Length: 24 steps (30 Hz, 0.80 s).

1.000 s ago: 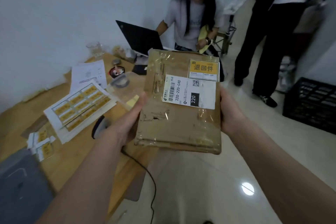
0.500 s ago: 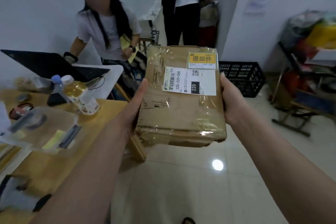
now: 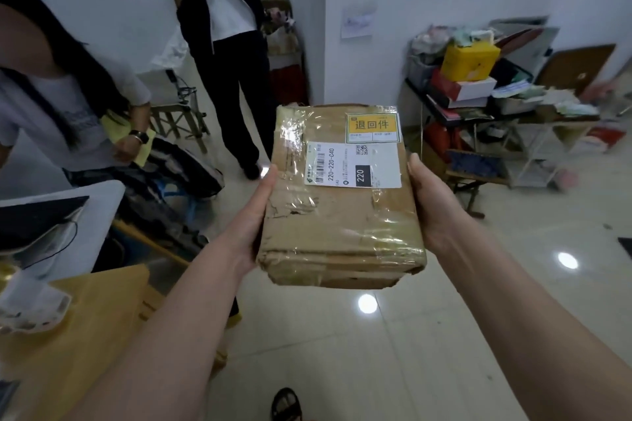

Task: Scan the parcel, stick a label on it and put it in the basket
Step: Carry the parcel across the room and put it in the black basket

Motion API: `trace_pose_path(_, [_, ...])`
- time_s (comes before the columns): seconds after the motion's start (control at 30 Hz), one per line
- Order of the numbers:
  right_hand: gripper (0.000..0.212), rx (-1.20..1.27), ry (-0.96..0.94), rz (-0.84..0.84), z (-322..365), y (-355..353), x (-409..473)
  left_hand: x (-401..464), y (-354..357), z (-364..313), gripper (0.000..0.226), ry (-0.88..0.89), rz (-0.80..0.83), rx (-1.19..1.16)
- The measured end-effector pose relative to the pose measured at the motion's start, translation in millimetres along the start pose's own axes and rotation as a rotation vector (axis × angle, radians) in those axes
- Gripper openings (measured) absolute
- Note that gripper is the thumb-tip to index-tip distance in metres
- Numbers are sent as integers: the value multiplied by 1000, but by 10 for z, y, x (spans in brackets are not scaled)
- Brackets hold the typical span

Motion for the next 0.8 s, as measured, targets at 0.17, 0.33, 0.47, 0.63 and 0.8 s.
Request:
trace_pose_path(0.17, [55, 20, -35, -56, 142, 176, 295, 333, -142, -358, 56, 8, 52, 44])
trace_pose_path(0.33, [53, 53, -84, -70, 231, 392, 592, 691, -406, -690, 63, 2, 123, 44])
trace_pose_path(0.47, [50, 100, -123, -72, 277, 485, 787, 966, -501, -885, 61, -12, 165, 62])
trace_pose_path(0.63, [50, 144, -147, -106, 379, 460, 1031, 1262, -513, -1037, 63, -27, 215, 84])
trace_pose_path(0.8, [49, 150, -152, -118, 506, 388, 1309, 1543, -504, -1148, 62, -25, 236, 85])
Point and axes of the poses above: each hand's wrist, its own x-axis towards the middle knuckle, its own y-axis out of the palm, z = x × y, the point moved 1 cm from there along x, towards the middle knuckle, and after that the axes turned 1 degree about z, right-handed, at the moved point
